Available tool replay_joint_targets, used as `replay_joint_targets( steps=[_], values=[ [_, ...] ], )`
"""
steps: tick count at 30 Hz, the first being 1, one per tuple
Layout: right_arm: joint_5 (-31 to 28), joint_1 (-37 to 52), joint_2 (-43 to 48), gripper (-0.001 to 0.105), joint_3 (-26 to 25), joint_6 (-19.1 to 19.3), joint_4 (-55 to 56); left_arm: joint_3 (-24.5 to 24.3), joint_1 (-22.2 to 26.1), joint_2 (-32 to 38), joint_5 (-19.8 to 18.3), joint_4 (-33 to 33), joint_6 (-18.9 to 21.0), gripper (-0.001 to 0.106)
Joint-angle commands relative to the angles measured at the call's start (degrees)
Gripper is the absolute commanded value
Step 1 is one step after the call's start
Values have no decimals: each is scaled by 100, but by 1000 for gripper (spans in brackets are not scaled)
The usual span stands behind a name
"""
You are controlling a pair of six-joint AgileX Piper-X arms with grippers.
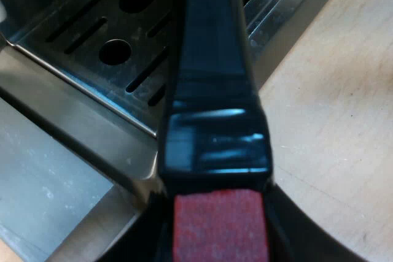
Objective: Put the handle in the coffee machine
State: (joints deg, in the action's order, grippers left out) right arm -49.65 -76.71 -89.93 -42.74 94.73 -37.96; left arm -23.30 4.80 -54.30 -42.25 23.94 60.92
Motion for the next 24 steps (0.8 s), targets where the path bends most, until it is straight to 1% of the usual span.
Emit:
replay_joint_targets(
  steps=[1, 3, 5, 7, 8, 9, 12, 16, 21, 24],
  values=[
    [-27, -17, 12, 70, -43, 69, -82, -82, 4, 57, -313, -204, -45, 0],
    [12, -17, 12, 70, -43, 69, -82, -82, 4, 57, -313, -204, -45, 0],
    [326, -17, 12, 70, -43, 69, -82, -82, 4, 57, -313, -204, -45, 0],
    [429, -17, 12, 70, -43, 69, -82, -82, 4, 57, -313, -204, -45, 0],
    [761, -17, 12, 70, -43, 69, -82, -82, 4, 57, -313, -204, -45, 0],
    [826, -17, 12, 70, -43, 69, -82, -82, 4, 57, -313, -204, -45, 0],
    [831, -17, 12, 70, -43, 82, -82, -82, 4, 57, -313, -204, -45, 0],
    [831, -17, 12, 70, -43, 440, -82, -82, 4, 45, -313, -204, -45, 0],
    [831, -17, 12, 70, -43, 455, -82, -82, 4, -96, -313, -204, -45, 0],
    [664, -17, 12, 70, -43, 455, -82, -82, 4, -220, -313, -187, -45, 0]
  ],
)
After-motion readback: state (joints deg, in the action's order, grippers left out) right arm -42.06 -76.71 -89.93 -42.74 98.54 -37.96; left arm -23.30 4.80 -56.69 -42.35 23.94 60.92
